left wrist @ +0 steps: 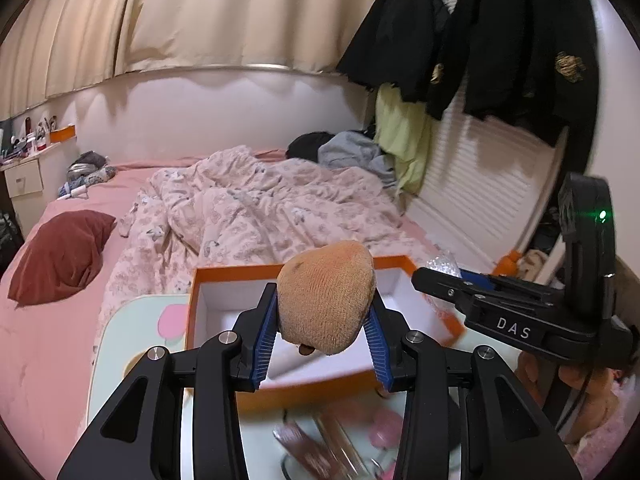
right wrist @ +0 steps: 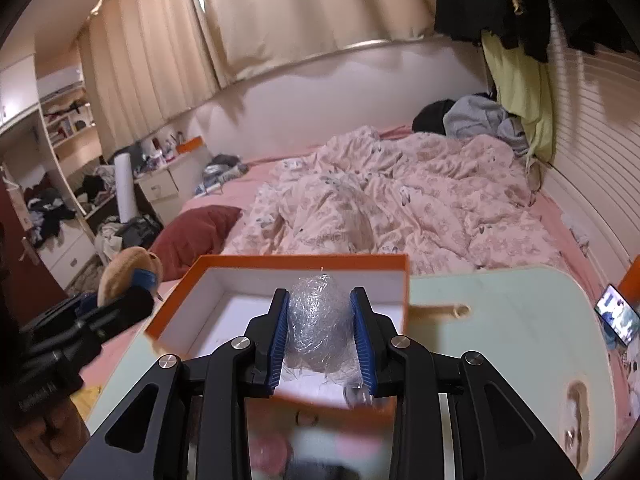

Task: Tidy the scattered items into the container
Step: 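Release the tan plush into the box with the left gripper while the right drops the bubble wrap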

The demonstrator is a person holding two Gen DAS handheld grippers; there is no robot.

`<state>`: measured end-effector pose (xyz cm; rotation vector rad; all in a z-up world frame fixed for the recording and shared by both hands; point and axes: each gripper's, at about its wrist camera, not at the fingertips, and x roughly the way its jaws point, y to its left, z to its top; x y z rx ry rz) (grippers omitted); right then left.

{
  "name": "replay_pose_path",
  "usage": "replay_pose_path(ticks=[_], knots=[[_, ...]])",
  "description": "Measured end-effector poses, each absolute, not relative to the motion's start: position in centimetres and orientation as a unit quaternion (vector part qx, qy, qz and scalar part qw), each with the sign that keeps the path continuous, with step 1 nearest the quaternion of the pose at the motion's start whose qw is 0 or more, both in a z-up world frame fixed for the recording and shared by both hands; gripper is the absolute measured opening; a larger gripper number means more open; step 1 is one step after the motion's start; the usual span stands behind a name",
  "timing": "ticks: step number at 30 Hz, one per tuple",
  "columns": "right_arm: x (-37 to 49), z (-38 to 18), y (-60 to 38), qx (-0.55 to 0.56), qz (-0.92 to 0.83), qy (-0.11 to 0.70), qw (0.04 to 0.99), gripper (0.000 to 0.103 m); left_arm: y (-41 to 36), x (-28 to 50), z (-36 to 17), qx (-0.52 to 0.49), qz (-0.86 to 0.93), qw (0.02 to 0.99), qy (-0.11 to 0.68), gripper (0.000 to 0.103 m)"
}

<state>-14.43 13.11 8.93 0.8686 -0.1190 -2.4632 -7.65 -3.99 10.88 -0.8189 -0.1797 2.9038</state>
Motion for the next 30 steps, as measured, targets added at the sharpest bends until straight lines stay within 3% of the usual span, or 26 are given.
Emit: replay_pose_path(ticks=[9, 30], knots=[[-16.4, 5.7, 11.5, 0.345, -0.906, -0.026, 0.245, 0.030, -4.8, -10.9, 6.6, -0.277, 0.950, 0.086, -0.117, 0.042], [-16.5, 5.3, 11.5, 0.339, -0.910, -0.022, 0.239, 0.034, -5.4, -11.5, 4.8, -0.312, 0.940, 0.067, -0.124, 0.047]])
